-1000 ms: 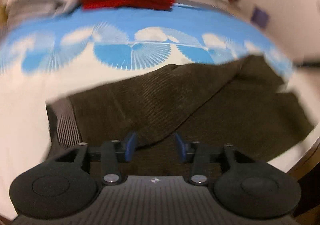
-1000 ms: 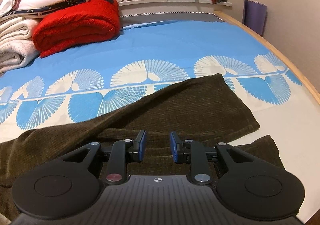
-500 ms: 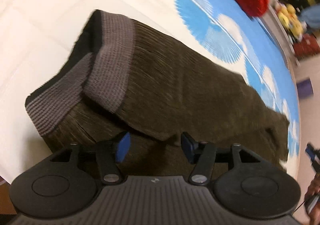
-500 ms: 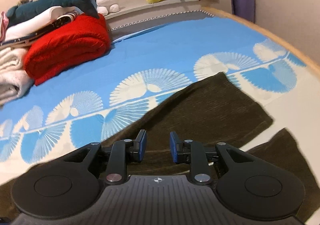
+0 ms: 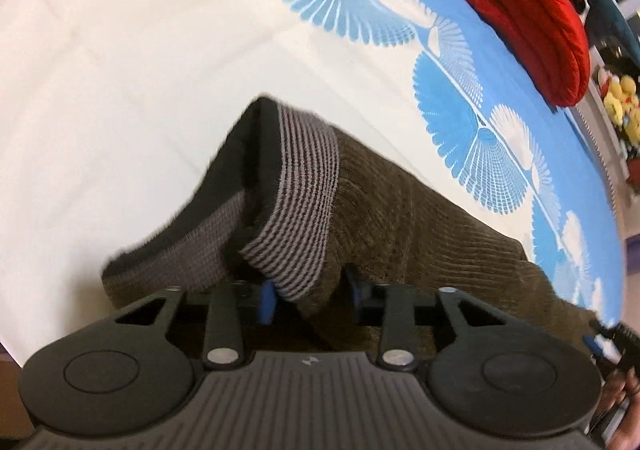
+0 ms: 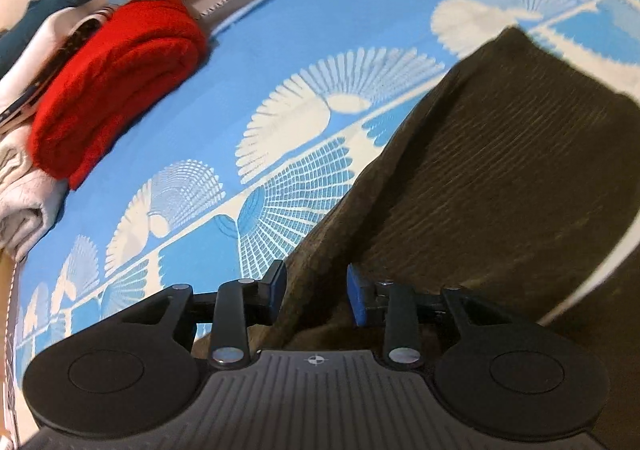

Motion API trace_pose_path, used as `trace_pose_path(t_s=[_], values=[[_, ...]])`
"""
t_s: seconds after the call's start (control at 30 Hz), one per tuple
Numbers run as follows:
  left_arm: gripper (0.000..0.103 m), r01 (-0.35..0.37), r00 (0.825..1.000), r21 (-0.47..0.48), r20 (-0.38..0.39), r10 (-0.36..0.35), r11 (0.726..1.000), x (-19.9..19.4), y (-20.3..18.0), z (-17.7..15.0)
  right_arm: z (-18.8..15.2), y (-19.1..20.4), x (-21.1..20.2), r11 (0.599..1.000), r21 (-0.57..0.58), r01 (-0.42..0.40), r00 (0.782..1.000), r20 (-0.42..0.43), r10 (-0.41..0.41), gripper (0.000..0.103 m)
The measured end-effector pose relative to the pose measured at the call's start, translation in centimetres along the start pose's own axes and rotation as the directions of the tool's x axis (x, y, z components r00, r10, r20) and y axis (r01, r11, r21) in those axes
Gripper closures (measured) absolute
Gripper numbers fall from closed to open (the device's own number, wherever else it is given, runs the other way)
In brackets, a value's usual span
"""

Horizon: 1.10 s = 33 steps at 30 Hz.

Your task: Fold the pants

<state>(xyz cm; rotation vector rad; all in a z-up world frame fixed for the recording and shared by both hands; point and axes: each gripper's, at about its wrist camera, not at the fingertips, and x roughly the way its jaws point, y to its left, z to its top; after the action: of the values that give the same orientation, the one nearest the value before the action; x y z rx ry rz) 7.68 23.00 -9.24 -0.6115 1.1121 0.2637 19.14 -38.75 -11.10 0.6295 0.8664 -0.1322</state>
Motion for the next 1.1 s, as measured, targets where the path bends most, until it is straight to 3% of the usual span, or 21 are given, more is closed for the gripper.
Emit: trace_pose_path(t_s=[0.2, 0.23, 0.27, 0.37, 0.57, 0.73, 0.83, 0.9, 0.93, 1.0, 1.1], values=[[0.078, -0.016, 0.998, 0.086, 0.064, 0.011, 0.996, -1.3, -1.2, 0.5, 0.2, -0.1, 3.1, 0.999, 0.039, 0.038, 0.999, -0.023, -0.037, 0.068], [0.078, -0.014, 0.998, 0.092, 0.069, 0.008, 0.996, -1.4, -1.3, 0.6, 0.2, -0.1, 3.2, 0.999, 0.034, 0.033, 0.999, -0.022, -0.033, 0.073], [0.078, -0.014, 0.998, 0.095, 0.070, 0.007, 0.995, -1.4, -1.3, 0.7, 0.1, -0.1, 3.3, 1.000, 0.022, 0.022, 1.000, -0.017, -0.021, 0.096], [0.078, -0.007, 0.998, 0.088, 0.065, 0.001, 0.996, -1.7, -1.1, 0.8, 0.1, 0.0, 2.3, 1.000, 0.000, -0.013, 1.000, 0.025, 0.013, 0.100], [0.081, 0.033, 0.994, 0.093, 0.097, -0.043, 0.995, -3.5, -0.8, 1.0, 0.0, -0.4, -4.2, 0.996, -0.014, -0.092, 0.990, 0.106, 0.093, 0.101], [0.083, 0.037, 0.982, 0.184, 0.176, -0.070, 0.982, -6.8, -0.1, 0.6, -2.9, -1.2, -13.2, 0.988, -0.114, -0.103, 0.980, 0.158, 0.120, 0.101], [0.083, 0.020, 0.983, 0.224, 0.171, -0.060, 0.974, -7.7, 1.1, 0.3, -7.4, -2.7, -17.2, 0.983, -0.169, -0.068, 0.991, 0.099, 0.086, 0.101], [0.083, 0.000, 0.991, 0.246, 0.130, -0.033, 0.969, -7.3, 1.6, 0.5, -10.9, -4.7, -17.7, 0.984, -0.177, -0.012, 1.000, -0.031, 0.007, 0.100], [0.083, -0.028, 0.994, 0.275, 0.109, -0.002, 0.961, -6.7, 1.6, 0.5, -12.3, -5.6, -17.3, 0.982, -0.188, 0.000, 0.994, -0.108, -0.021, 0.100], [0.082, -0.071, 0.997, 0.316, 0.051, 0.058, 0.946, -5.2, 1.5, 0.8, -14.3, -7.4, -15.8, 0.972, -0.236, -0.009, 0.959, -0.277, -0.059, 0.099], [0.079, -0.093, 0.995, 0.285, -0.012, 0.100, 0.954, -3.6, 1.9, 1.4, -13.1, -8.9, -16.8, 0.951, -0.307, 0.042, 0.974, -0.201, -0.108, 0.098]])
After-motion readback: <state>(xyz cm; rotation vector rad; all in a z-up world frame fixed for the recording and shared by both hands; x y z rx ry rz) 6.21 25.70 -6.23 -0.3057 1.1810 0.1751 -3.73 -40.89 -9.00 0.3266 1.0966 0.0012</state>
